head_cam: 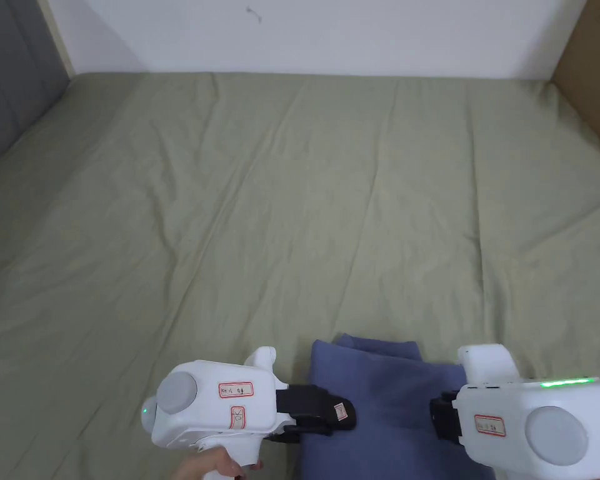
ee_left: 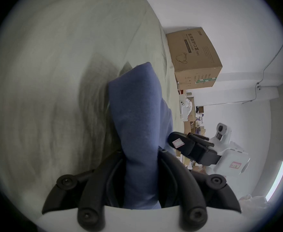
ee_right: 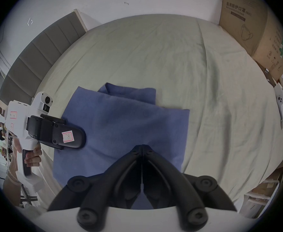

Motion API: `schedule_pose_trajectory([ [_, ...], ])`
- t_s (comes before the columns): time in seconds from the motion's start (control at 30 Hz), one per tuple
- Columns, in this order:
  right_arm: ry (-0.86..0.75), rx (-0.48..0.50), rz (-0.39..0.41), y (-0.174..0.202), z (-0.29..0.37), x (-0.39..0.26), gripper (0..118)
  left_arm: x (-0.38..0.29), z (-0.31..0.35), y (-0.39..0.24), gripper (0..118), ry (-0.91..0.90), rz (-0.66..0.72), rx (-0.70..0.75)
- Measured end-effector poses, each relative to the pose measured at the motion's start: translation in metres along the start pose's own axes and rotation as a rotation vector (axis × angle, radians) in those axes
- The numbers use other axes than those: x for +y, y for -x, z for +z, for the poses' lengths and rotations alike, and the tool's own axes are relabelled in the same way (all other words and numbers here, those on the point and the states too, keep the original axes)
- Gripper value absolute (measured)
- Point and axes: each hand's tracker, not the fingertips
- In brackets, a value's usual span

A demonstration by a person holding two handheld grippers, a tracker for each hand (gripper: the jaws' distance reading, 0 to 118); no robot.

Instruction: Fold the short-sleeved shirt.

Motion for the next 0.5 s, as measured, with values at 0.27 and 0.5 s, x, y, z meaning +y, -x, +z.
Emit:
schedule_pose_trajectory([
  [0.27, -0.071, 0.012, 0.008, 0.008, 0.024, 0.016, 1, 0.031, 0.097, 0.004, 22, -0.046, -0.125, 0.175],
  [0.5, -0.066, 0.0, -0.015, 0.015, 0.019, 0.02, 1, 0.087, 0.257, 0.047, 22, -0.099, -0.158, 0.714],
])
